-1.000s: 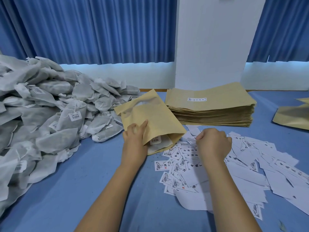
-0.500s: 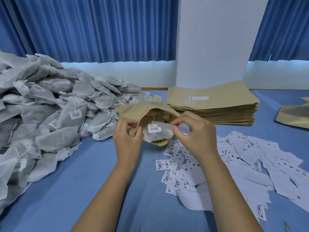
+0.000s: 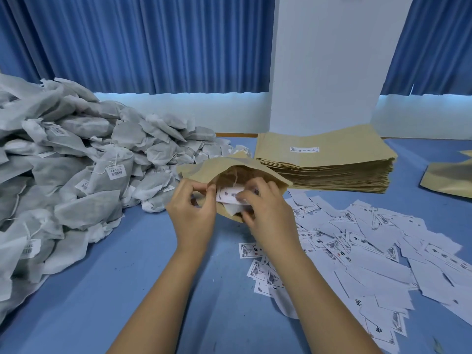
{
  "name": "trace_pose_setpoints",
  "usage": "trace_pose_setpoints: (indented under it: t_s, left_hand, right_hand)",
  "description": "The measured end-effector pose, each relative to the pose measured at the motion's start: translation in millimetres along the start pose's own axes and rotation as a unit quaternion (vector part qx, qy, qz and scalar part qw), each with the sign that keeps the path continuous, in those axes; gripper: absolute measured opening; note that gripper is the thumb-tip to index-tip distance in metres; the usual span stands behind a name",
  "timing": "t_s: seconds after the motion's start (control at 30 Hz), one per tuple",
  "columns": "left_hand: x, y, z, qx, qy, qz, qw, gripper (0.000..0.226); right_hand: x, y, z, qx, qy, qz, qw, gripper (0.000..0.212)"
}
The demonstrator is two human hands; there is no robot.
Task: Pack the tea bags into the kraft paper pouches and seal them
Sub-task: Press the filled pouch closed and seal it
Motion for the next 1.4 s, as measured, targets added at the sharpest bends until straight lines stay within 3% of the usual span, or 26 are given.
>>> trace_pose_setpoints:
  t_s: [0.17,0.23,0.27,0.33,0.37,0.4,0.47,0.53,0.57,0.6,0.63,0.67,0.7,0.73,0.77,0.87,0.93,0.97,1.03,1.1,1.17,1.27,1.4]
  left_hand:
    - [14,-18,-30,0.061,-0.127,0.117,0.983,0.016]
    - [24,-26,-42,0.072,-0.177,0.161,0.968,0.018]
    - [27,-29,-44,0.068,-0.186,0.172,0.965,0.019]
    - [24,-31,-39,0.043,-0.172,0.169,0.97,0.018]
    - [21,-31,-34,0.027,-0.157,0.16,0.974,0.015]
    - [17,-30,-29,0.012,-0.148,0.148,0.978,0.012]
    - [11,-25,-23,-0.016,-0.139,0.122,0.983,0.023]
    - [8,-21,-22,-0.029,-0.13,0.101,0.986,0.047]
    - [8,-19,-24,-0.031,-0.133,0.095,0.986,0.055]
    - [9,-18,-27,-0.032,-0.141,0.094,0.985,0.06]
    - [10,-20,-30,-0.029,-0.149,0.104,0.983,0.064]
    - [11,-25,-33,-0.023,-0.153,0.126,0.98,0.067]
    - [11,-29,-34,-0.015,-0.154,0.157,0.975,0.07]
    - [13,-34,-35,-0.001,-0.149,0.194,0.97,0.072]
    - [15,-39,-35,0.013,-0.143,0.228,0.963,0.074]
    - [19,-44,-24,-0.012,-0.107,0.29,0.951,0.077]
    - [16,-43,-13,-0.177,-0.088,0.283,0.939,0.076]
    - [14,-43,-11,-0.309,-0.108,0.265,0.907,0.074]
    - [16,-48,-8,-0.501,-0.121,0.254,0.819,0.068]
    - [23,-58,-6,-0.555,-0.108,0.272,0.779,0.064]
    - [30,-68,-4,-0.56,-0.106,0.29,0.769,0.062]
    - [30,-72,-12,-0.537,-0.15,0.26,0.789,0.06]
    - [29,-70,-13,-0.529,-0.176,0.233,0.797,0.063]
  right_hand:
    - [-7,23,-5,-0.031,-0.025,-0.144,0.989,0.009]
    - [-11,5,-21,-0.097,-0.124,-0.078,0.984,0.014]
    - [-11,-14,-26,-0.137,-0.172,0.005,0.976,0.017]
    - [-7,-41,-23,-0.152,-0.167,0.154,0.962,0.014]
    - [-7,-41,-22,-0.15,-0.154,0.173,0.961,0.011]
    - [-8,-33,-23,-0.146,-0.14,0.146,0.968,0.017]
    - [-8,4,-27,-0.105,-0.139,0.0,0.985,0.028]
    - [4,40,-41,-0.024,-0.203,-0.131,0.97,0.022]
    - [12,44,-52,0.006,-0.26,-0.127,0.957,0.021]
    - [19,39,-64,-0.012,-0.322,-0.087,0.943,0.022]
    - [26,27,-74,-0.098,-0.384,-0.041,0.917,0.023]
    - [32,8,-78,-0.238,-0.435,-0.002,0.869,0.021]
    - [37,-9,-75,-0.373,-0.473,0.013,0.798,0.018]
    - [39,-21,-73,-0.468,-0.494,0.008,0.732,0.015]
    - [40,-28,-73,-0.514,-0.502,-0.008,0.695,0.012]
    - [45,-38,-87,-0.525,-0.516,-0.041,0.675,0.005]
    - [47,-50,-83,-0.574,-0.517,-0.007,0.635,0.007]
    - [46,-54,-81,-0.592,-0.514,0.005,0.621,0.012]
    - [43,-60,-77,-0.602,-0.506,0.011,0.618,0.016]
    - [43,-67,-76,-0.587,-0.508,0.016,0.63,0.012]
    - [44,-71,-78,-0.565,-0.51,0.009,0.648,0.011]
    - [41,-68,-87,-0.546,-0.502,-0.019,0.671,0.018]
    - [39,-68,-84,-0.578,-0.501,-0.03,0.643,0.015]
Point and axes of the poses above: each hand's wrist, its own x-axis away from the middle knuckle, its own y-axis out of the back of the hand, z = x × y, the point moved 9 cm from there along -x, towards the middle knuckle, and after that the axes turned 15 degrees about -x, right-handed, at the moved point
